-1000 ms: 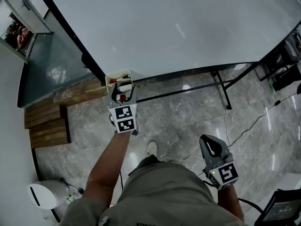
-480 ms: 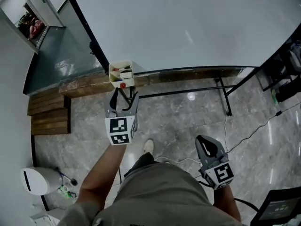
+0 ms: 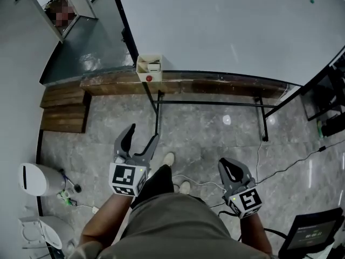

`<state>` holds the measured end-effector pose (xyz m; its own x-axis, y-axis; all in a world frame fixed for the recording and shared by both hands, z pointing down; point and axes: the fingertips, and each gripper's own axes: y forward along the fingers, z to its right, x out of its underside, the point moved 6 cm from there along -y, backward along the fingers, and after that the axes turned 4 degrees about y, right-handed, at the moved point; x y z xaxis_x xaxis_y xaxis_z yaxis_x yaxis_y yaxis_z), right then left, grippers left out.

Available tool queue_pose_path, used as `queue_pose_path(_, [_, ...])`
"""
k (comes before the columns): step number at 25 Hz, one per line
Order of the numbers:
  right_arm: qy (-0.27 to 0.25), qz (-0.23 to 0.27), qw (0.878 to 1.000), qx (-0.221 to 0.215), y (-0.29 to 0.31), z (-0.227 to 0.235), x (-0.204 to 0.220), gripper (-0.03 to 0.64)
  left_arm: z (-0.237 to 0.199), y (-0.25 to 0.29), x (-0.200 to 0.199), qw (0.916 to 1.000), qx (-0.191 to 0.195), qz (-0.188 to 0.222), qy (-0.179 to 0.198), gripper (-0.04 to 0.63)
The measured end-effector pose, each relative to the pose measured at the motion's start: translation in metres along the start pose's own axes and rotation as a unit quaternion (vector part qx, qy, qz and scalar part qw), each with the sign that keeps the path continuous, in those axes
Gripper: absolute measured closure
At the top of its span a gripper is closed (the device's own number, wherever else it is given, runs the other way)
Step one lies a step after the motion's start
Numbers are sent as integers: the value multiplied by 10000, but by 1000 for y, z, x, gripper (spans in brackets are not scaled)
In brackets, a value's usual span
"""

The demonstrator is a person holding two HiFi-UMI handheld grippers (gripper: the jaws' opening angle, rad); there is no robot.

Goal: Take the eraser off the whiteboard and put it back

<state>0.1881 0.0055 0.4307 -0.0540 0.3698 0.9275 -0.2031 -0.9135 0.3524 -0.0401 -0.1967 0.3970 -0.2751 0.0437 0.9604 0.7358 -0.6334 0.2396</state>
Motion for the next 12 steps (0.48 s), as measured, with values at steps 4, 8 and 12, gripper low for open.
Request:
queue_pose_path(4, [0, 179, 9996, -200, -4, -15, 1, 606, 20, -44, 0, 9996, 273, -101, 71, 279])
queue_pose_path(8, [-118, 125, 9995, -265, -3, -22, -3, 606, 41, -59, -7, 9973, 734, -49, -2, 281])
queue_pose_path(12, [-272, -4, 9993, -266, -2, -21, -6, 606, 61, -61, -13, 9934, 1136, 103, -137, 287])
